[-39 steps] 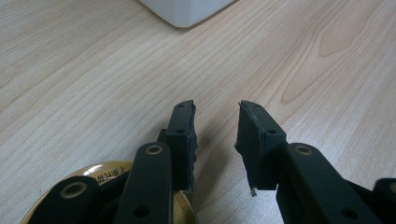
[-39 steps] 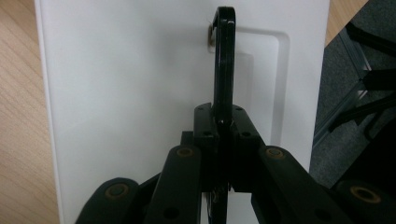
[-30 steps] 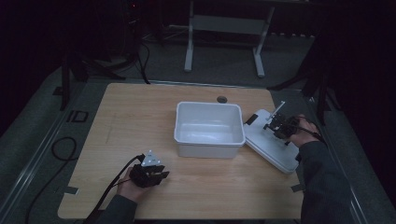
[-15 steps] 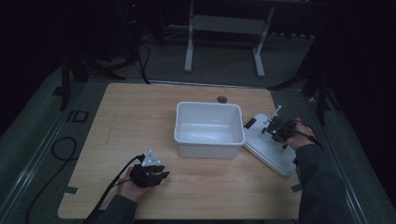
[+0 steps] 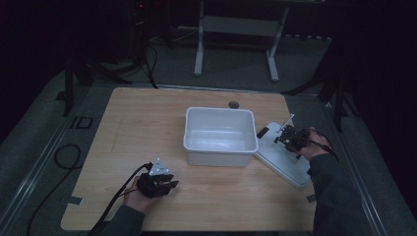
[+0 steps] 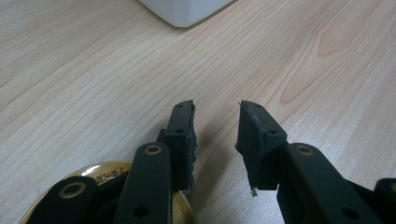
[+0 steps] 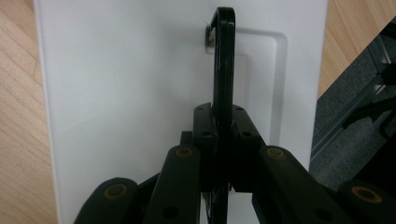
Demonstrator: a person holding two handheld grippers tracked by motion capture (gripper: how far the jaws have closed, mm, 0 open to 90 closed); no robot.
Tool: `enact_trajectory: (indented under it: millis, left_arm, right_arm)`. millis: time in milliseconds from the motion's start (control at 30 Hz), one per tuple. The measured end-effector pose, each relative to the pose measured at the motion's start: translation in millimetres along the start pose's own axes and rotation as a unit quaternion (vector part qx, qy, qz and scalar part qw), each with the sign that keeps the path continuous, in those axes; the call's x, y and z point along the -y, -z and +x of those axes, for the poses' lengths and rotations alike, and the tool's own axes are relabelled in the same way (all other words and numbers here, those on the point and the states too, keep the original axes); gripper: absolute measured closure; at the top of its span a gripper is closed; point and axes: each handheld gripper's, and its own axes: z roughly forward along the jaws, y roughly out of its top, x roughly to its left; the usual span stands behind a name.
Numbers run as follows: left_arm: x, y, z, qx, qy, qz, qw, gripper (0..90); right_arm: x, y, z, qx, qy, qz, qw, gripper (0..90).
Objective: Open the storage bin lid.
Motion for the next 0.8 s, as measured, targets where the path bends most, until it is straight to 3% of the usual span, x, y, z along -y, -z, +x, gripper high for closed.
enact_trajectory:
  millis: [200,567,800]
  left_arm:
    - [-0.1,0.2,0.2,0.000,-0.001,0.000,1.0000,66.2]
    - [0.0,0.4,0.2,0.000,-0.001,0.000,1.0000,66.2]
    - [-0.1,0.5,0.0,-0.001,-0.001,0.001,1.0000,66.2]
  right_arm:
    - [0.4,-1.2,1.6,-0.003,0.000,-0.002,1.0000,82.6]
    - [0.1,4.3,4.5,-0.012,-0.014,-0.026,0.9995,58.7]
    - [2.1,11.7,9.4,-0.002,-0.015,-0.048,0.9987,51.5]
